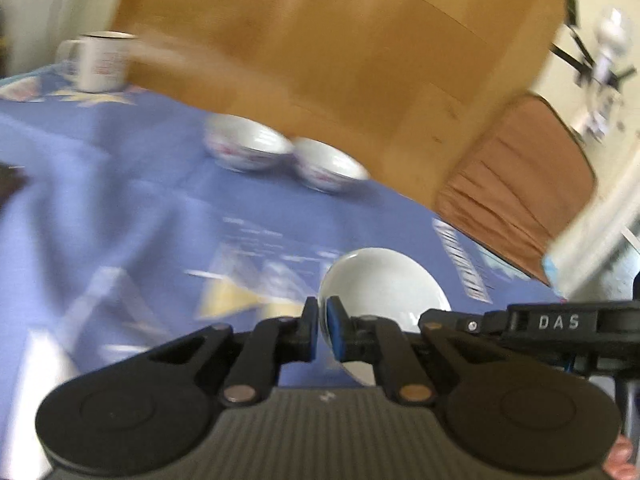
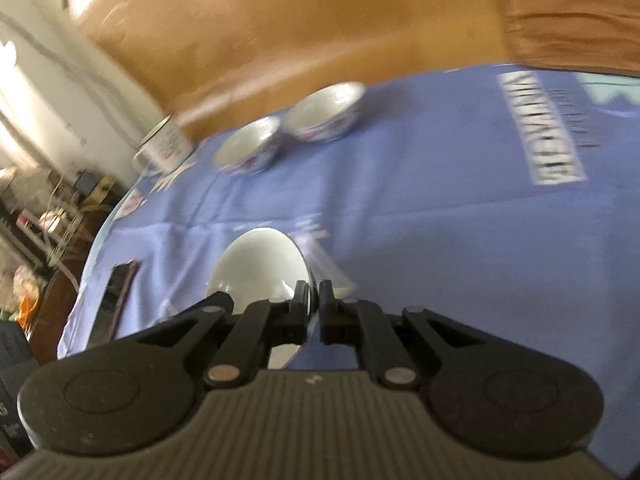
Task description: Organize plates and bowls
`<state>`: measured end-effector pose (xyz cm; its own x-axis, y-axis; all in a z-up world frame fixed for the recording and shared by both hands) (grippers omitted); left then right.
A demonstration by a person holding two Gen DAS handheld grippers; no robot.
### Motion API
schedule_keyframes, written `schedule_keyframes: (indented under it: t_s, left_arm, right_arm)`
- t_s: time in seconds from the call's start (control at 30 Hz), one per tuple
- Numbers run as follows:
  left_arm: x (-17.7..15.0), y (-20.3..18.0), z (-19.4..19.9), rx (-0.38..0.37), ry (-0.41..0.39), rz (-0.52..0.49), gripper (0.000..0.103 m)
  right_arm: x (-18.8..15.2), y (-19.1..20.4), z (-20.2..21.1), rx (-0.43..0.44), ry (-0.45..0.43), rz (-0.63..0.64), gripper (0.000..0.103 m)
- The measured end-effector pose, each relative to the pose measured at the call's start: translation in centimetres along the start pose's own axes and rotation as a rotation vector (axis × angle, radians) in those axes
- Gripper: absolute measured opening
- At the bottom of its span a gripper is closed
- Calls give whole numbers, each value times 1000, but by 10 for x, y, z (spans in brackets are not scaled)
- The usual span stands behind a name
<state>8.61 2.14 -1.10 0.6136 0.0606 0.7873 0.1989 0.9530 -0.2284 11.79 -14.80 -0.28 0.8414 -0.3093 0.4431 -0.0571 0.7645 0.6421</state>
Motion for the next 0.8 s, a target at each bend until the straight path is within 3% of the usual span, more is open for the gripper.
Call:
schedule_keyframes:
  t_s: [0.17, 0.43, 0.5, 0.53, 0.6, 0.73, 0.8]
  left_arm:
    - [10, -71, -36, -106, 45, -80, 7]
    - [2, -139, -74, -141, 128, -177, 10]
    - [2, -141, -73, -121, 127, -198, 12]
    - [3, -140, -70, -117, 123, -204, 13]
    - [11, -132, -62, -118, 93, -200, 13]
    - [29, -93, -35, -65, 15, -166, 16]
    - [34, -63, -25, -13, -17, -142, 16]
  right_arm:
    - [23, -56, 39, -59, -75, -69, 7]
    - [36, -115, 62, -154, -111, -117, 9]
    - [37, -118, 61, -161, -129, -109, 17]
    - [39, -117, 63, -183, -160, -92, 27]
    - [44, -112, 68, -206, -228, -54, 35]
    - [53, -95, 80, -193, -314, -8, 35]
    - [56, -87, 83, -164, -313, 5, 35]
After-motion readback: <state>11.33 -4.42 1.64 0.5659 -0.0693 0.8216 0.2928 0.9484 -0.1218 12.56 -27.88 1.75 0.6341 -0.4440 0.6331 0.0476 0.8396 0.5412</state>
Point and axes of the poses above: each gripper's, at about its wrist camera, not at the fingertips, and z roughly against the way its jaws point, y to its left, x to its top, the point moved 8 cm from there along -z, roughly the way its jaws point, and after that the axes turned 15 degrees about -z, right-handed, at the moved point
